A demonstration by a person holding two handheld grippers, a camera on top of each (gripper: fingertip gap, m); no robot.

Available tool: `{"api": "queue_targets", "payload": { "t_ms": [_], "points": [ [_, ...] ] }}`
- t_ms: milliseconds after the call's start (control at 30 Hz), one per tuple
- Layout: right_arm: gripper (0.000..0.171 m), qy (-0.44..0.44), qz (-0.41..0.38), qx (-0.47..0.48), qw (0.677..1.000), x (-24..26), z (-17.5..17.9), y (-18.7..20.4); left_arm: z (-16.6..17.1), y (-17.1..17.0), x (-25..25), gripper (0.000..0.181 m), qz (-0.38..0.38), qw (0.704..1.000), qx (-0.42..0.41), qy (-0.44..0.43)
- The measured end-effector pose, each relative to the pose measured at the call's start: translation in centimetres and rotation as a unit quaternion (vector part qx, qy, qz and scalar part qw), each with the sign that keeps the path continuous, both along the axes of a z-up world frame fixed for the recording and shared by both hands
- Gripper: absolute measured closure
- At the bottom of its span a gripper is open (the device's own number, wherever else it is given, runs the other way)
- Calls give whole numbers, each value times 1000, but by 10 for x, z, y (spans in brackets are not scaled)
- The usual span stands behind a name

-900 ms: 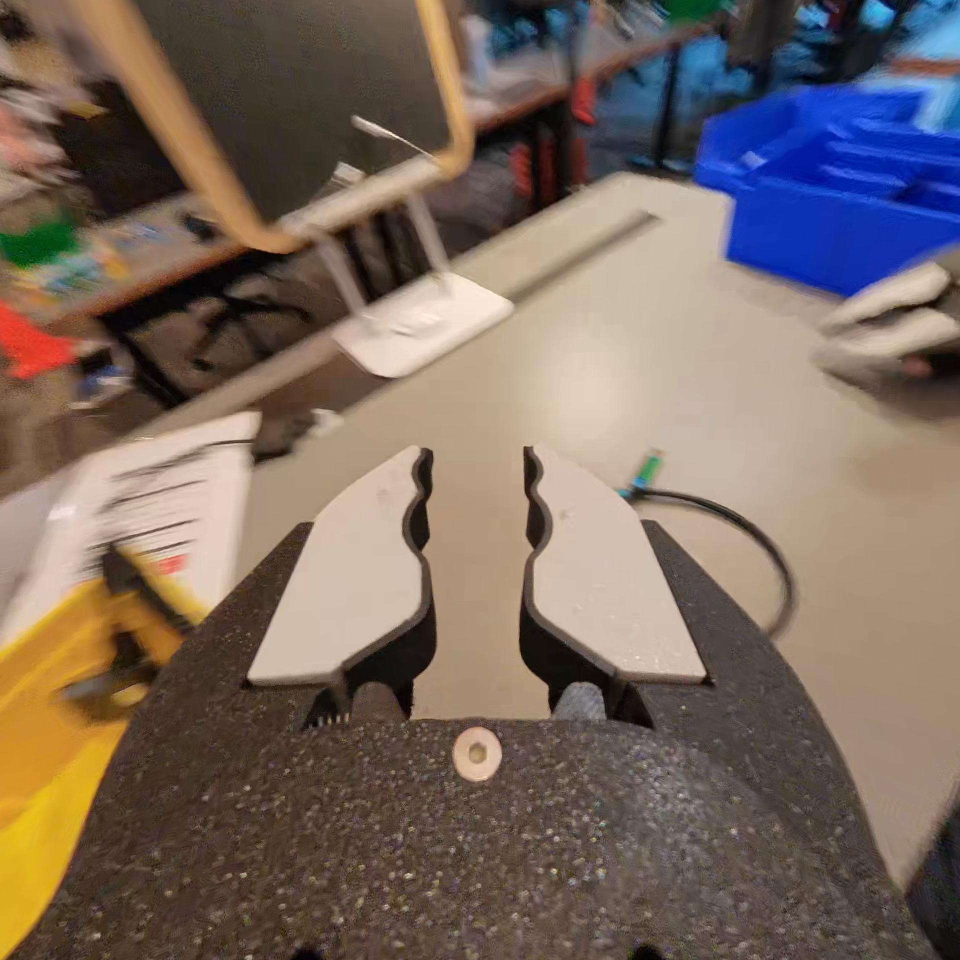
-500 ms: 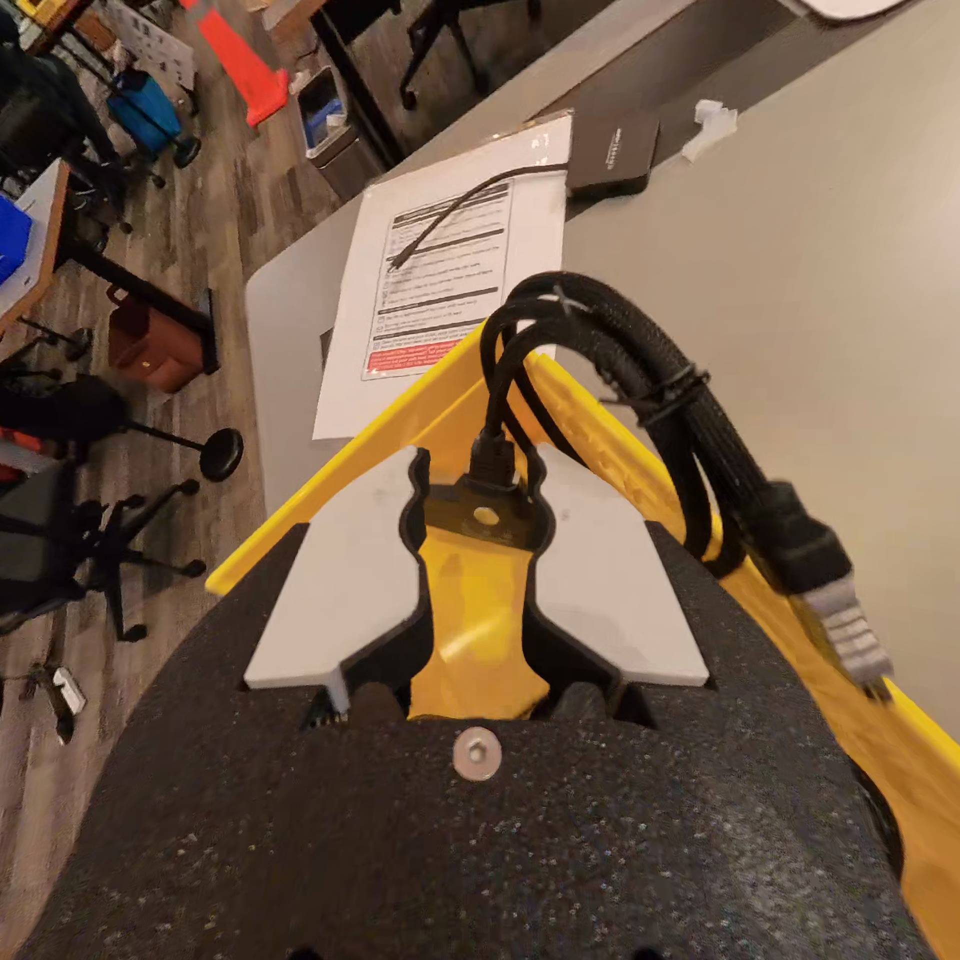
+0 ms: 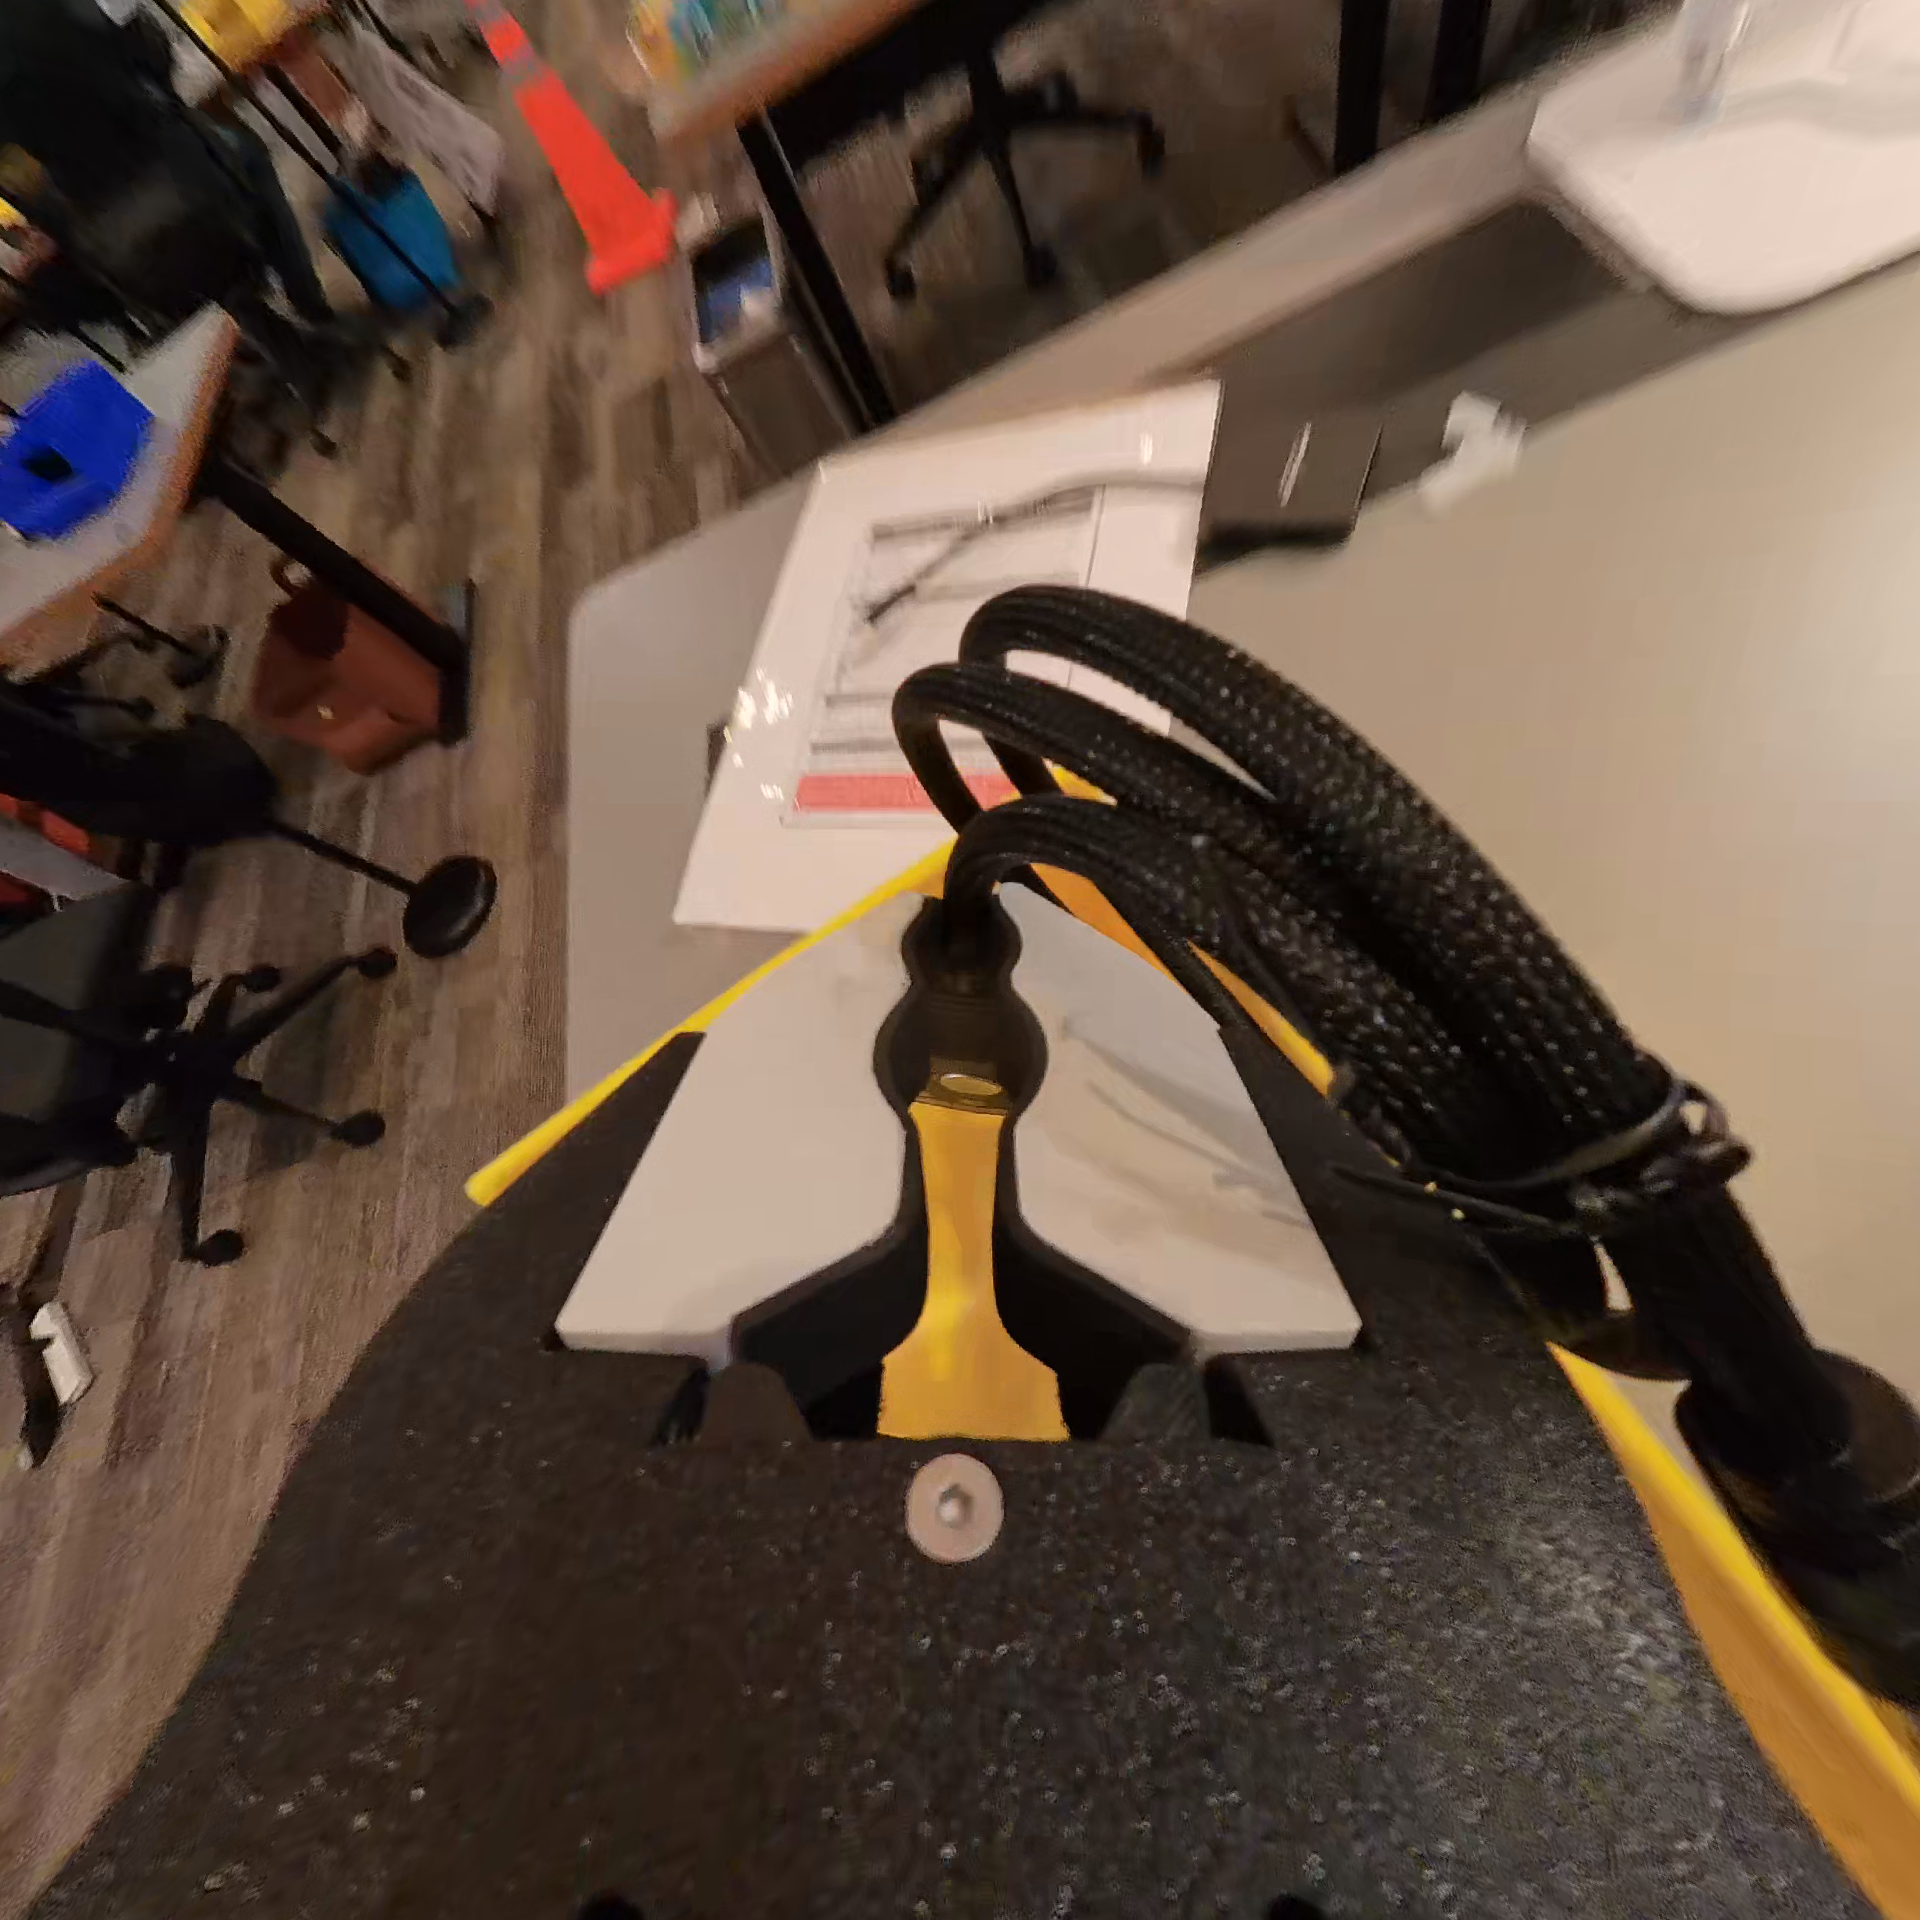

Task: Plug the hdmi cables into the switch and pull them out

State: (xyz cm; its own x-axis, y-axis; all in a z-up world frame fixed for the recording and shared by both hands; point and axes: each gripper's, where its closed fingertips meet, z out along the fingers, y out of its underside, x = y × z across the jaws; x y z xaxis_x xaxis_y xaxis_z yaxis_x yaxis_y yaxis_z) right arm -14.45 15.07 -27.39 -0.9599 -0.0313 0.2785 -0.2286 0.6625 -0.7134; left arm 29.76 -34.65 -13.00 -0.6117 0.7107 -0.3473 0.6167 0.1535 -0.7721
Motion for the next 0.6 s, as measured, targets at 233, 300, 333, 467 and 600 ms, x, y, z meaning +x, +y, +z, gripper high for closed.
{"api": "queue_targets", "payload": {
  "t_ms": [233,300,333,467,600],
  "points": [
    [139,-37,1,-42,998,22,15,-26,106,76,-63,174,-85,985,-43,146],
    [139,-41,26,-65,997,39,29,-43,116,106,-99,174,-131,973,-26,186],
    [139,-36,39,-74,996,48,37,-51,117,120,-118,174,-156,966,-12,207],
    [135,-33,107,-104,988,86,73,-88,97,172,-203,174,-237,935,52,258],
    [126,-41,158,-116,980,110,93,-130,52,215,-281,174,-289,915,112,258]
  ]
}}
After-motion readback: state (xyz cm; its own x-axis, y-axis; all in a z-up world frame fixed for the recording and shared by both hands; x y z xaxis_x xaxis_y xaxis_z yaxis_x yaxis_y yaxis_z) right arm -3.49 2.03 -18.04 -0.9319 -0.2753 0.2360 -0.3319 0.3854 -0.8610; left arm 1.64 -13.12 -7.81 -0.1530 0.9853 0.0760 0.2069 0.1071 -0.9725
